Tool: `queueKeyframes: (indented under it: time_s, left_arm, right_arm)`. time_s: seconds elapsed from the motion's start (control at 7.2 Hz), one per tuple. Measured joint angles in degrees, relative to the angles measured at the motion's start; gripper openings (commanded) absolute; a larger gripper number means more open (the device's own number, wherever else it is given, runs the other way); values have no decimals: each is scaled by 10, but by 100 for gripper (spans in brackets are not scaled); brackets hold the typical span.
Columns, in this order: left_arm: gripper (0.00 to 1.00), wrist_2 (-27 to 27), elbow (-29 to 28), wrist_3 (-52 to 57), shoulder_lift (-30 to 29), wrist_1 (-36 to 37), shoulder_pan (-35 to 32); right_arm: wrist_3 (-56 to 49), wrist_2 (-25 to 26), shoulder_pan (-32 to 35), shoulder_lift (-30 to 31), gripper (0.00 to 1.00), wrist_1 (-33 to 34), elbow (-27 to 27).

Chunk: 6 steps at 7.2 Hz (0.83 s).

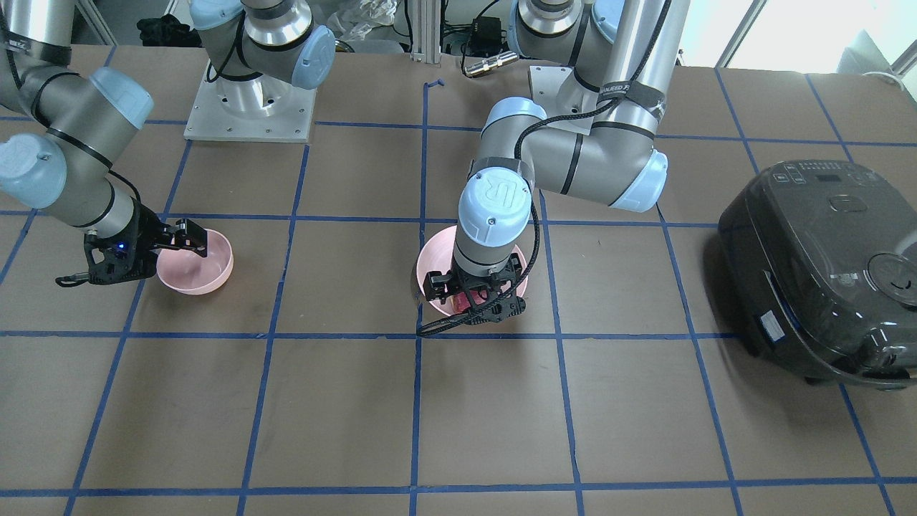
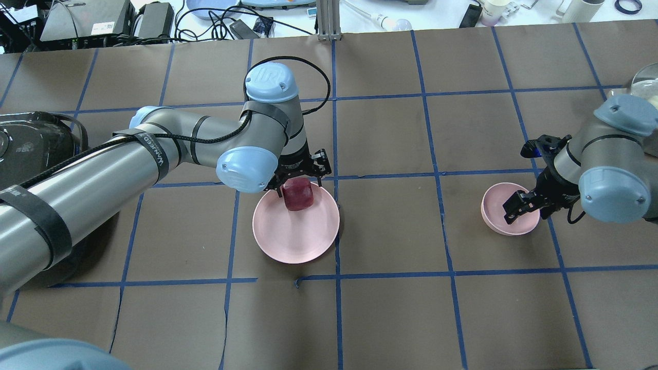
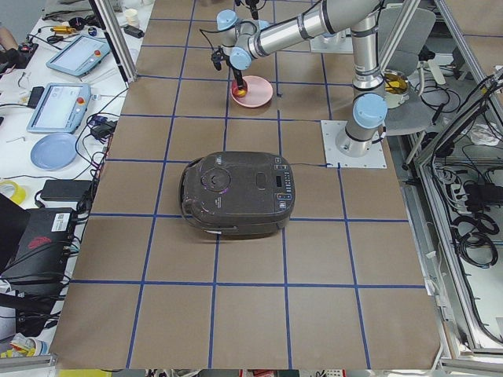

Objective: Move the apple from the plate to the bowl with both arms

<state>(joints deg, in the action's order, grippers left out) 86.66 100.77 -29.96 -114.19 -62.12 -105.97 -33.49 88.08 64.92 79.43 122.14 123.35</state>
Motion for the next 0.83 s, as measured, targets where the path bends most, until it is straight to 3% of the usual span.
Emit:
queueKeyframes:
  time_s: [0.28, 0.42, 0.83]
  left_arm:
    - [33, -2, 1, 19, -3, -4, 0]
    - [3, 1, 1, 28, -2, -7, 0]
    - [0, 10, -13, 49, 22, -23, 0]
  right_arm:
    - [13, 7, 0, -1, 0, -5, -1]
    - [19, 8, 0, -1, 0, -7, -2]
    - [46, -8, 24, 25, 0, -78, -47]
